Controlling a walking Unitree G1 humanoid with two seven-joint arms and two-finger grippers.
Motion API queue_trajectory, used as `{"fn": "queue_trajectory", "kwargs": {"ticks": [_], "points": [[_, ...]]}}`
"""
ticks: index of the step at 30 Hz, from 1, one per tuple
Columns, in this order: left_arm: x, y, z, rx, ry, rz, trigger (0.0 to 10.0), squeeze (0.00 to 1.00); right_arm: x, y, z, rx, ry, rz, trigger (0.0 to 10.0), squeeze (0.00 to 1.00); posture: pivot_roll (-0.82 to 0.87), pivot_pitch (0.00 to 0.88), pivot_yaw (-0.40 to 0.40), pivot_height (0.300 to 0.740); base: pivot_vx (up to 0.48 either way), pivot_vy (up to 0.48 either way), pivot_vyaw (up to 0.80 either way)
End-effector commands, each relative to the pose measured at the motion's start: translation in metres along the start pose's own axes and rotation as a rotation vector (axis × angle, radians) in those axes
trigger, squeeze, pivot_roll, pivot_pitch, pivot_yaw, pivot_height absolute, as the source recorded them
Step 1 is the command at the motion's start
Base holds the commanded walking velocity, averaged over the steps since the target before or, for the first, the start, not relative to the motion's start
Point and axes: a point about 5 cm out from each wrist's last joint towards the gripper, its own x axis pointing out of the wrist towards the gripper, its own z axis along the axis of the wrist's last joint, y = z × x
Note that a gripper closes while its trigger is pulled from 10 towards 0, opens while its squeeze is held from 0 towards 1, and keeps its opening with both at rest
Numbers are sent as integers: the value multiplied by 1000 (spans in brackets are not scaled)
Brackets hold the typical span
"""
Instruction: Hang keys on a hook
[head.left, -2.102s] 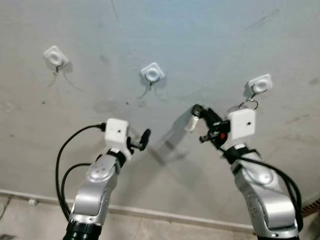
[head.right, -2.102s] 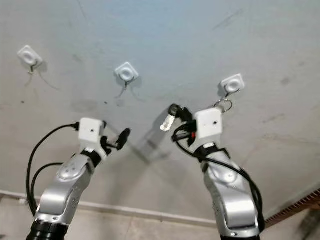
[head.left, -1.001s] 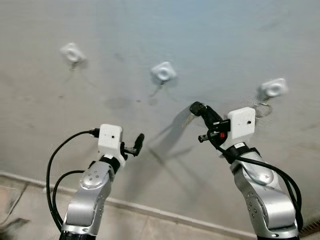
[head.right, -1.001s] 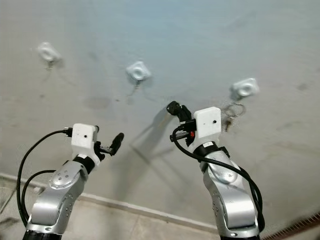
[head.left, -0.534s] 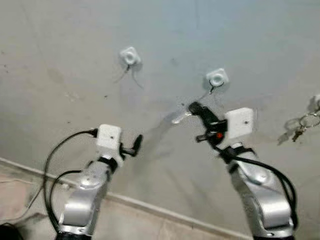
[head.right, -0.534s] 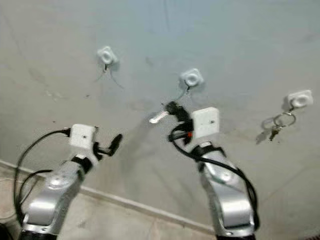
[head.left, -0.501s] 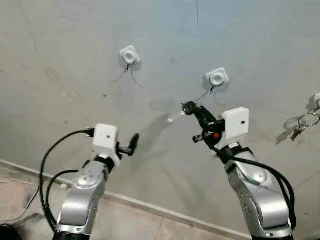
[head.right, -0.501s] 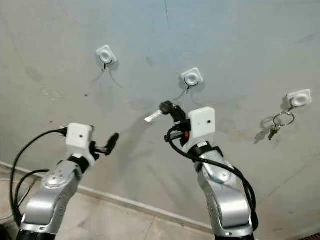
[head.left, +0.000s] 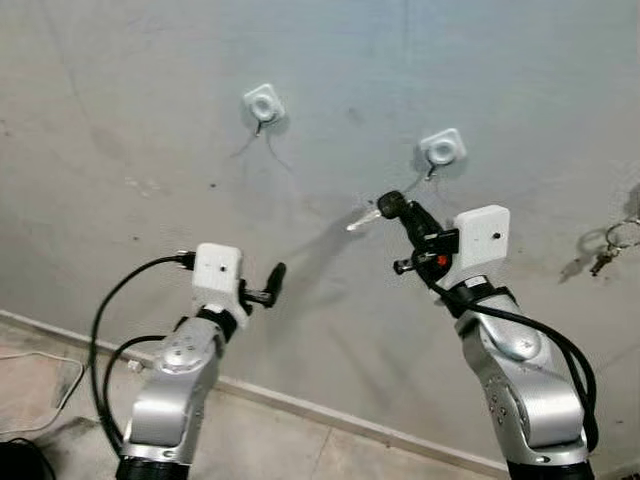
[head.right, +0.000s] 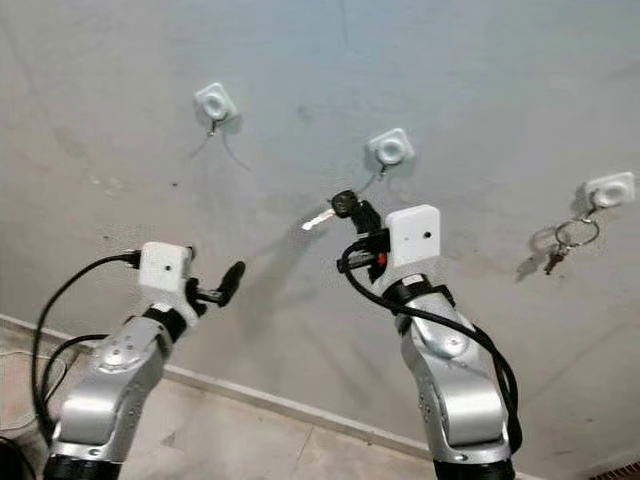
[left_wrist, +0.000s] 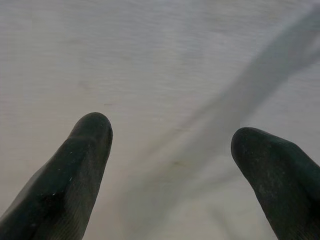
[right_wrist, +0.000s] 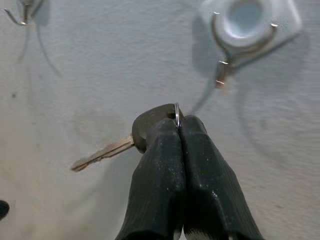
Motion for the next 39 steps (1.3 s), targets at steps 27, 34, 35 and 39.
{"fn": "queue_trajectory", "kwargs": {"ticks": [27,34,35,39], "points": [[0,-3,0,-3,10,-23,10000,0,-3,6,33,26,-118,71,10000,0,114,43,-63,740,0,0,0],[1,-4,1,-5,11,-34,10000,0,-9,6,32,20,-97,107,10000,0,109,45,-55,740,0,0,0],[1,-4,1,-7,11,-37,10000,0,-9,6,32,21,-93,107,10000,0,107,46,-53,740,0,0,0],[1,-9,4,-52,0,-88,10000,0,-8,7,31,33,-86,112,10000,0,111,46,-53,740,0,0,0]]}}
